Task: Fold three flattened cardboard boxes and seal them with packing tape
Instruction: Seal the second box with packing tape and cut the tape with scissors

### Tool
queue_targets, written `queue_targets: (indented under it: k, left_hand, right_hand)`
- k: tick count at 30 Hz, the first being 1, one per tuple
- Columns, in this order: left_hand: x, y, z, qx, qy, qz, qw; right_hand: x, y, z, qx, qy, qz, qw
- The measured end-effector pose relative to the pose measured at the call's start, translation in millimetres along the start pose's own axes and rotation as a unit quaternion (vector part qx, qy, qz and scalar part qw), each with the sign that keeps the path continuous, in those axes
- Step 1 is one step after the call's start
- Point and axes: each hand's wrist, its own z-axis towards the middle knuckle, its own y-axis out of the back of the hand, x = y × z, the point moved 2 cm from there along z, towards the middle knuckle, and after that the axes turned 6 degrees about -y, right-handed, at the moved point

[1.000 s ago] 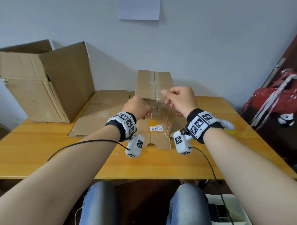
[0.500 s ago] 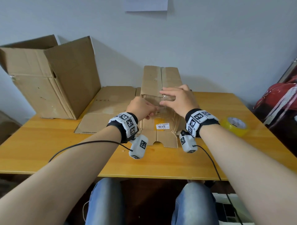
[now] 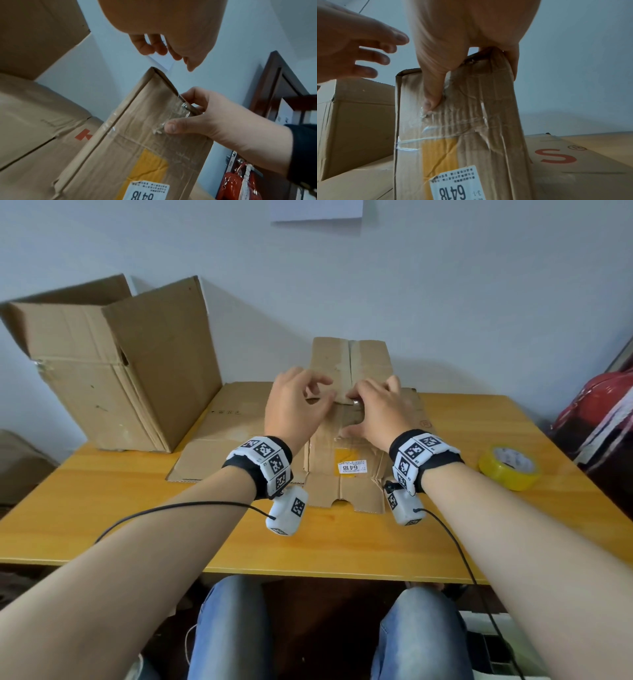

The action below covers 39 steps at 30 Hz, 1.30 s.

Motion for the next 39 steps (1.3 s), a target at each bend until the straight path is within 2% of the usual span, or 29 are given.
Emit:
queue_targets:
  k: [2,6,13,15,17,21,26,29,32,34,36,37,39]
  left_hand:
    - [2,-5,3,0.037,-0.031,0.036,0.998]
    - [8,-22,5,0.141,0.027,-0.011,0.990]
    - [12,-25,3,0.146,-0.009,-0.003,0.989]
    - [11,-25,3,0.159,-0.023,0.017,0.987]
    - [11,-26,3,0.165,-0.015,0.025,0.986]
    - [12,-28,3,0.161,-0.012,0.046,0.986]
    - [11,-29,4,0.159,-0.008,0.056,0.986]
    - [12,-26,7,0.168,0.001,0.016,0.986]
    - [6,-19,9,0.173,0.018,-0.020,0.985]
    - [1,-14,13,0.178,0.037,-0.023,0.983]
    - [-1,-7,17,0.180,0.072,-0.018,0.981]
    - [-3,-4,18,0.177,0.089,-0.015,0.980]
    - [-7,4,22,0.159,0.115,-0.023,0.980]
  right_hand:
    - [-4,2,0,0.012,0.006,0.012,1.000]
    - [-5,3,1,0.011,0.001,0.030,0.999]
    - [9,-10,-4,-0.030,-0.013,-0.064,0.997]
    - [8,-9,-4,-0.037,-0.007,-0.054,0.998]
    - [3,-7,-3,-0.027,-0.004,-0.015,1.000]
    - [-11,8,-6,-0.005,-0.024,0.130,0.991]
    - [-18,17,-7,-0.012,-0.035,0.220,0.975]
    - [-20,15,-9,-0.015,-0.045,0.269,0.962]
    - [-22,18,-8,-0.049,-0.048,0.261,0.963]
    - [-23,22,-2,-0.077,-0.085,0.213,0.970]
    - [-23,28,6,-0.069,-0.162,0.176,0.968]
    - [-23,30,10,-0.037,-0.216,0.172,0.961]
    - [-25,33,14,0.047,-0.308,0.214,0.926]
